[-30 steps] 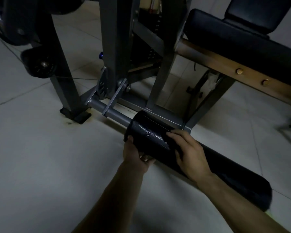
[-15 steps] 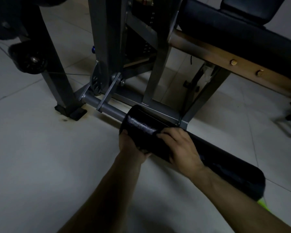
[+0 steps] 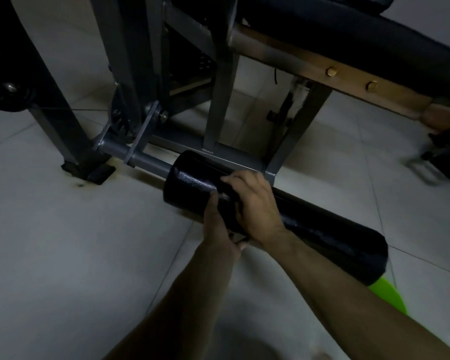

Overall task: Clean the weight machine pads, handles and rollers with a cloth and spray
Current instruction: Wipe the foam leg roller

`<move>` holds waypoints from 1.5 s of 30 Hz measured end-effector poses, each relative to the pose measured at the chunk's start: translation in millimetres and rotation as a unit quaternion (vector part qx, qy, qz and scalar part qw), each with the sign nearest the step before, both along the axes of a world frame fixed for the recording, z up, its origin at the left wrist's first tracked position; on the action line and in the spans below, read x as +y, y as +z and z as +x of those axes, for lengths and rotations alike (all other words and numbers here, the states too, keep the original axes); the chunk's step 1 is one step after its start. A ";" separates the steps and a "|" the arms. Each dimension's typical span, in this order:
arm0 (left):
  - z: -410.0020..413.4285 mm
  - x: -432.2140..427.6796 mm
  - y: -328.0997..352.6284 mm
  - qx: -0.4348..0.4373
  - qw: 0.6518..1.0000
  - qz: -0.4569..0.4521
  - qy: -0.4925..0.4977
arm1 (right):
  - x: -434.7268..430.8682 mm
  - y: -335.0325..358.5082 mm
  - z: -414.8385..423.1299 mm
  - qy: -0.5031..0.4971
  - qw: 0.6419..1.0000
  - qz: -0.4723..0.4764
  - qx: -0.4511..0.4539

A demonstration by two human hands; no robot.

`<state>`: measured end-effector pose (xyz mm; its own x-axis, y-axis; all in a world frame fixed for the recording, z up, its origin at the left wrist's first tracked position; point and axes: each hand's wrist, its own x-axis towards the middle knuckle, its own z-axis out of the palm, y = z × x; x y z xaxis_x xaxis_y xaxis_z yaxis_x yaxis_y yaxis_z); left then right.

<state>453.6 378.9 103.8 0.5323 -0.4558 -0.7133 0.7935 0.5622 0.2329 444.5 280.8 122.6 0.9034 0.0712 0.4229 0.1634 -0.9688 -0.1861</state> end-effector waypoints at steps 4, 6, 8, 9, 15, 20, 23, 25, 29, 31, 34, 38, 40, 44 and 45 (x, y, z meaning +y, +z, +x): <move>-15.9 -24.3 8.2 -0.021 0.995 0.086 -0.046 | -66.1 3.4 -71.6 -0.102 0.995 -0.015 -0.007; -22.4 -34.6 8.9 -0.018 0.992 0.101 -0.068 | -93.1 1.8 -108.0 -0.163 0.987 -0.004 0.002; -27.1 -42.9 7.4 -0.017 0.991 0.105 -0.076 | -110.4 0.9 -134.1 -0.225 0.974 0.024 -0.007; -27.6 -45.2 6.1 -0.017 0.991 0.110 -0.074 | -110.7 0.2 -136.4 -0.247 0.968 0.040 -0.017; -25.7 -55.8 -2.7 -0.016 0.989 0.131 -0.059 | -38.8 -3.1 -50.8 -0.143 0.983 0.111 -0.006; -26.7 -64.5 -3.3 -0.007 0.984 0.175 -0.026 | -75.3 1.0 -90.3 -0.111 0.993 0.044 0.015; -25.9 -64.3 -7.0 -0.019 0.979 0.199 -0.044 | -132.4 -4.2 -166.0 -0.220 0.974 0.042 -0.010; -27.0 -65.2 -10.6 -0.033 0.978 0.201 -0.054 | -158.7 -9.1 -210.3 -0.306 0.949 0.064 -0.028; -30.0 -63.8 -11.5 -0.039 0.975 0.213 -0.047 | -153.8 -22.4 -207.8 -0.397 0.906 0.127 -0.072; -31.3 -64.4 -10.4 -0.042 0.975 0.213 -0.047 | -128.6 -24.4 -177.7 -0.381 0.909 0.146 -0.083; -30.7 -65.7 -7.8 -0.046 0.972 0.224 -0.045 | -101.4 -18.5 -148.3 -0.299 0.940 0.153 -0.055; -28.3 -66.6 -6.5 -0.047 0.973 0.222 -0.048 | -135.5 -19.9 -190.2 -0.277 0.953 0.116 -0.039; -28.1 -65.5 -7.3 -0.048 0.973 0.219 -0.051 | -161.0 -25.1 -227.7 -0.344 0.929 0.118 -0.065; -24.8 -63.8 -6.4 -0.047 0.976 0.205 -0.059 | -163.2 -41.5 -240.8 -0.448 0.868 0.187 -0.102; -23.1 -62.9 -4.9 -0.040 0.977 0.202 -0.060 | -156.3 -44.1 -234.7 -0.457 0.857 0.207 -0.118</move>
